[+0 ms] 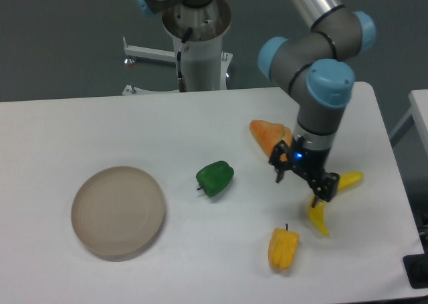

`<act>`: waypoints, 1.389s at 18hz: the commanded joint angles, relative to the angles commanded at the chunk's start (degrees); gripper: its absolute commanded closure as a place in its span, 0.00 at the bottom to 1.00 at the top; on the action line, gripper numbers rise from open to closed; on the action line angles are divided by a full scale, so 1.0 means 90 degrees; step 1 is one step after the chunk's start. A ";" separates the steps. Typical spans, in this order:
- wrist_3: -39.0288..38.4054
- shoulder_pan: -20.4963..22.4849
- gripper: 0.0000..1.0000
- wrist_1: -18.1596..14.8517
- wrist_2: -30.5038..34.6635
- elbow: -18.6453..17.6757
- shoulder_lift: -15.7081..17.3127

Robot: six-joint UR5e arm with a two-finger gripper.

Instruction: Place the green pepper on the table

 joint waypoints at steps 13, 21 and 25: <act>0.0119 0.0099 0.00 0.0029 0.0246 0.0382 -0.0284; 0.0051 0.0031 0.00 0.0029 0.0246 0.0431 -0.0342; 0.0041 0.0031 0.00 0.0029 0.0256 0.0440 -0.0372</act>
